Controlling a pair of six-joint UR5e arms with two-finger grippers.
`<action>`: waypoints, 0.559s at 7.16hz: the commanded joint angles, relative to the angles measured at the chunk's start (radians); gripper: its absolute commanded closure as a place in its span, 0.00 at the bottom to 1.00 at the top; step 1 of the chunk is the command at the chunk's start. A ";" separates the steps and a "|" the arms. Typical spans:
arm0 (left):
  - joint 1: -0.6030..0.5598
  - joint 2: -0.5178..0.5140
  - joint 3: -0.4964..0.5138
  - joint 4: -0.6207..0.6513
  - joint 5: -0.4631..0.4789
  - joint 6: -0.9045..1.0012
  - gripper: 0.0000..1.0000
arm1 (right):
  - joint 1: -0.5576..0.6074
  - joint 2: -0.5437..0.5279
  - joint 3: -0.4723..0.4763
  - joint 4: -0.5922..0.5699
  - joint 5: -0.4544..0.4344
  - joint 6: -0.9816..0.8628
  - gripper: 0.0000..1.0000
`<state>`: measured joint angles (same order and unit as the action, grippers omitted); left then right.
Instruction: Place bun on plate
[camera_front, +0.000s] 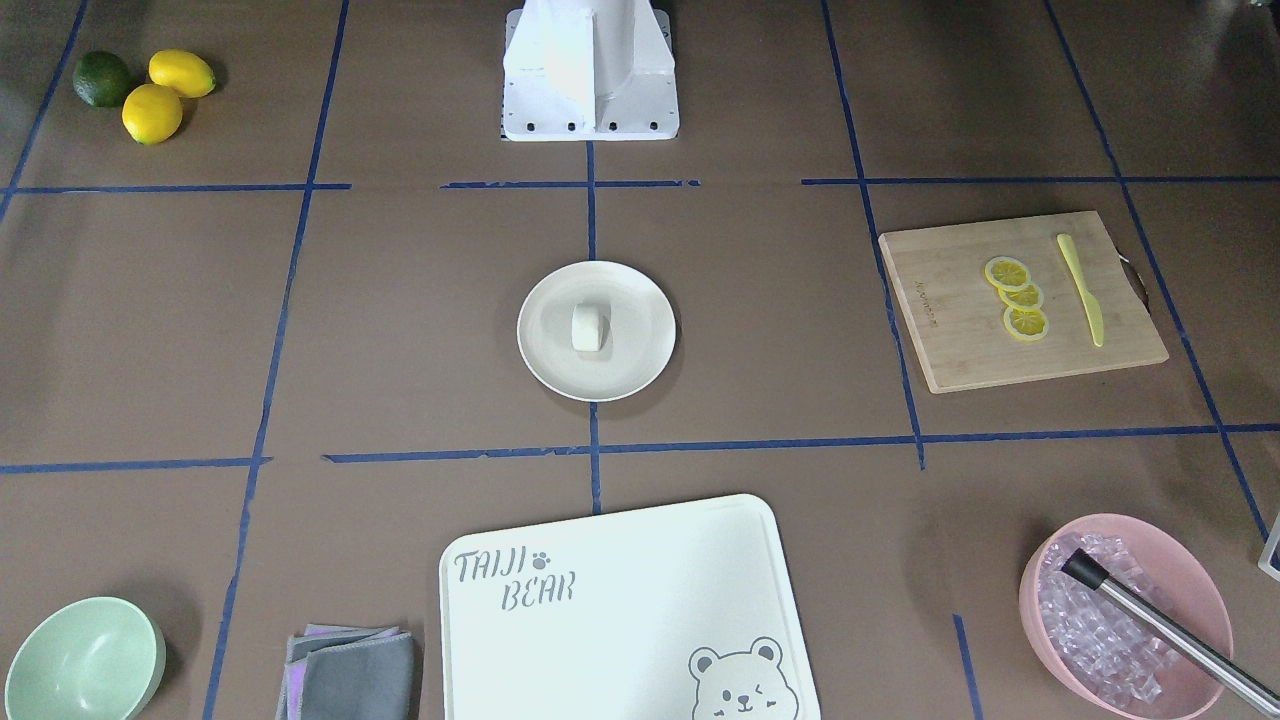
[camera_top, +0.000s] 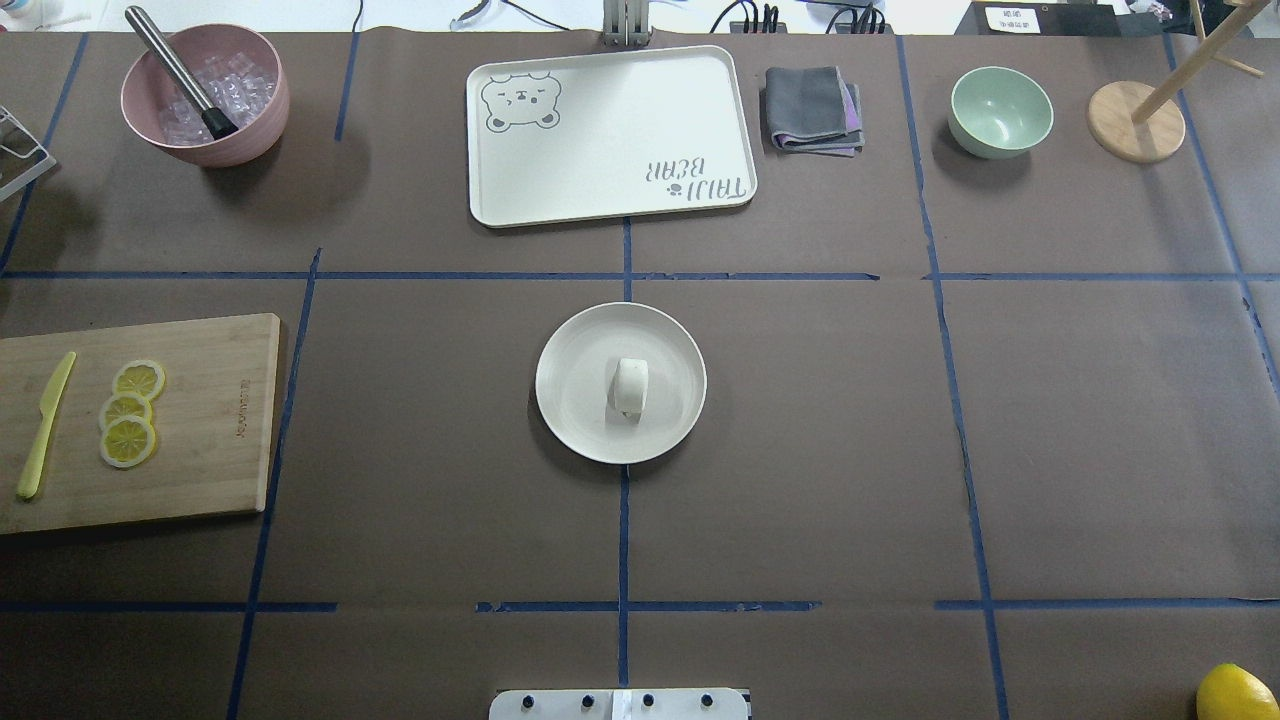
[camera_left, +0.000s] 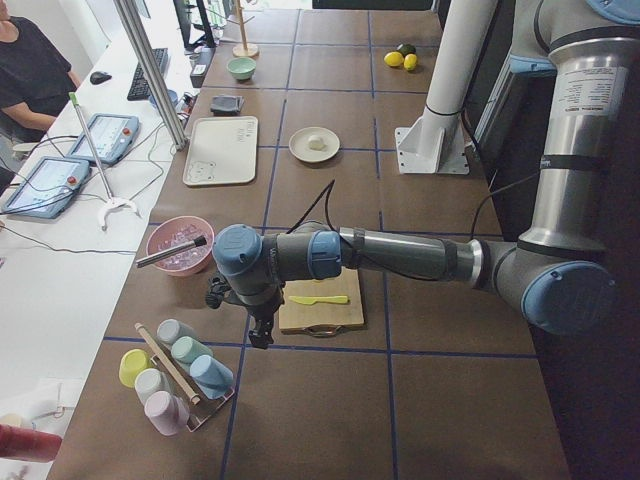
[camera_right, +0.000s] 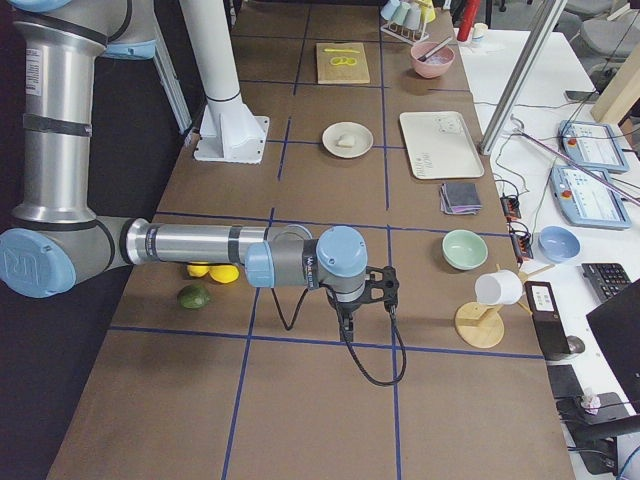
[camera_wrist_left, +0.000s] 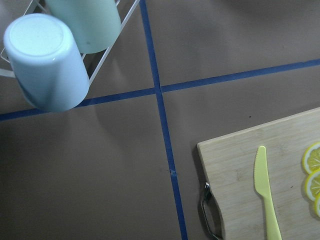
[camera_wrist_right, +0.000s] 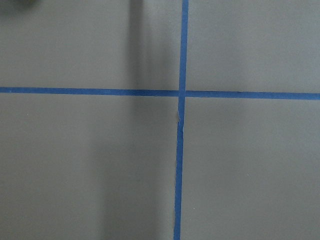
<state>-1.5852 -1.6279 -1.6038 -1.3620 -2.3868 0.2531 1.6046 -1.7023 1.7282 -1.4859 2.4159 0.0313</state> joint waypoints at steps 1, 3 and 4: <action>-0.001 0.010 0.028 -0.017 0.000 0.002 0.00 | 0.001 0.001 -0.001 0.000 0.000 -0.001 0.00; -0.001 0.049 0.027 -0.055 0.000 0.002 0.00 | 0.003 -0.002 0.001 -0.002 0.006 -0.001 0.00; -0.001 0.074 0.027 -0.089 0.000 -0.001 0.00 | 0.003 0.000 -0.001 -0.002 0.003 0.001 0.00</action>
<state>-1.5861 -1.5821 -1.5775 -1.4133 -2.3869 0.2540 1.6070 -1.7031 1.7283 -1.4878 2.4200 0.0314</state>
